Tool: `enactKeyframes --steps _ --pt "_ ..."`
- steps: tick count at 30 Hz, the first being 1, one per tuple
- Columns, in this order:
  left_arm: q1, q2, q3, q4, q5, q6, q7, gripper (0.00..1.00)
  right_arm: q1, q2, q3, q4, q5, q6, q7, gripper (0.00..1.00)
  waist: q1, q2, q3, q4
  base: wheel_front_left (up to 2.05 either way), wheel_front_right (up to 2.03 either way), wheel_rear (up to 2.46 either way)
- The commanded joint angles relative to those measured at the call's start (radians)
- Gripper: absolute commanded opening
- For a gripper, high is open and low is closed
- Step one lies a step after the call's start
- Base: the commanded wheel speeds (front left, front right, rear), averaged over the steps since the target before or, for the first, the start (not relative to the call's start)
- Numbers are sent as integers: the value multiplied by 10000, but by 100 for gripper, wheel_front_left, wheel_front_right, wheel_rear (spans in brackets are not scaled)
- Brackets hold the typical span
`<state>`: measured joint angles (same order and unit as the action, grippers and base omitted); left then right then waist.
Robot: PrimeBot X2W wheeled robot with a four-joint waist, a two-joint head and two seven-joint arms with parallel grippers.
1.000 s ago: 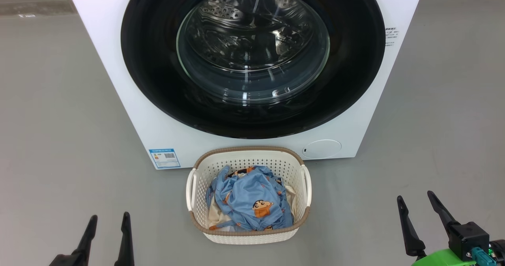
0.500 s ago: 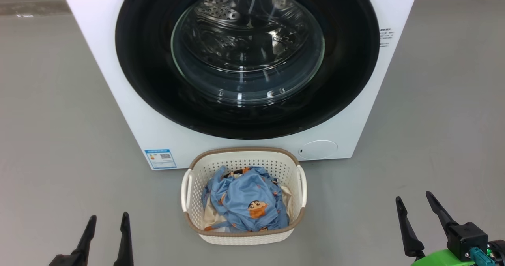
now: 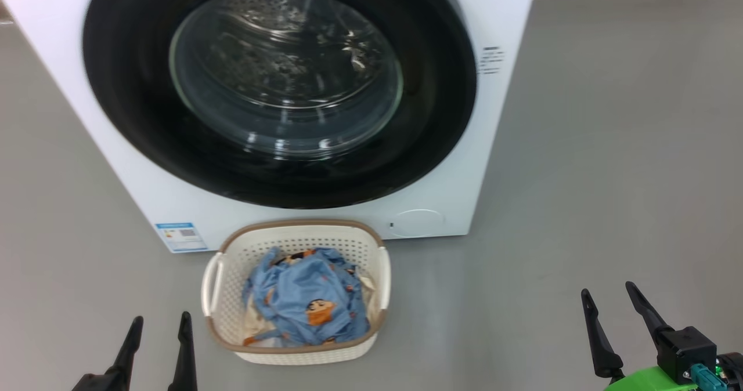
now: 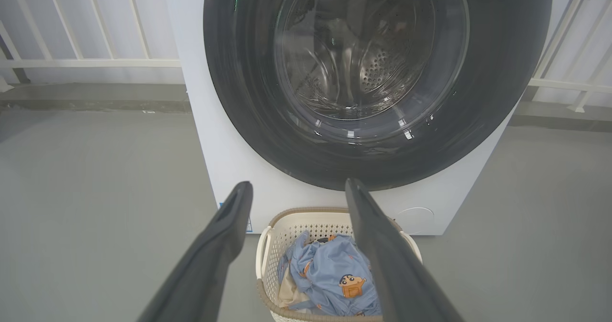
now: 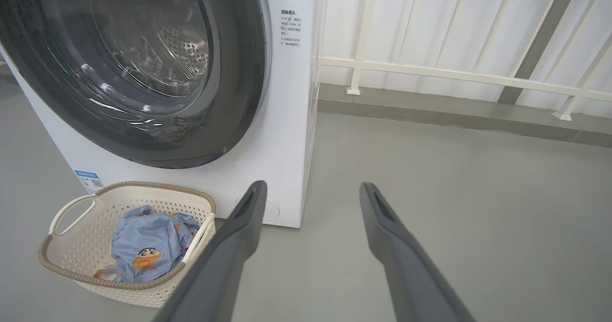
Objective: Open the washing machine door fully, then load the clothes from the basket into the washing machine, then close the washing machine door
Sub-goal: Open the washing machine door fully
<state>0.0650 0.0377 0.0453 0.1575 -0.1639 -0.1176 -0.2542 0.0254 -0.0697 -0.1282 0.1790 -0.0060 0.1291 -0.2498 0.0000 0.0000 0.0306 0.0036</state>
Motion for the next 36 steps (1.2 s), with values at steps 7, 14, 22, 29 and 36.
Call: enactKeyframes --steps 7,14,22,29,36 --pt "-230 125 381 -375 -277 25 -76 100 -145 -119 264 -212 66 16 -120 100 0 0 2 20 104 111 -215" --pt "-209 125 397 -329 -265 3 -76 100 -159 -87 295 -299 125 16 -120 100 0 0 -10 17 55 55 -111" --pt "-193 125 416 -301 -261 -13 -76 100 -166 -27 249 -422 444 16 -120 100 0 0 -30 10 6 6 -12" --pt "-154 125 448 -311 -290 -29 -76 100 -128 -22 457 -460 883 16 -120 0 0 0 -60 -13 0 0 0" --pt "-88 125 443 -314 -321 -43 -76 100 -121 152 453 -449 3321 16 -120 0 0 0 -61 -38 0 0 0"
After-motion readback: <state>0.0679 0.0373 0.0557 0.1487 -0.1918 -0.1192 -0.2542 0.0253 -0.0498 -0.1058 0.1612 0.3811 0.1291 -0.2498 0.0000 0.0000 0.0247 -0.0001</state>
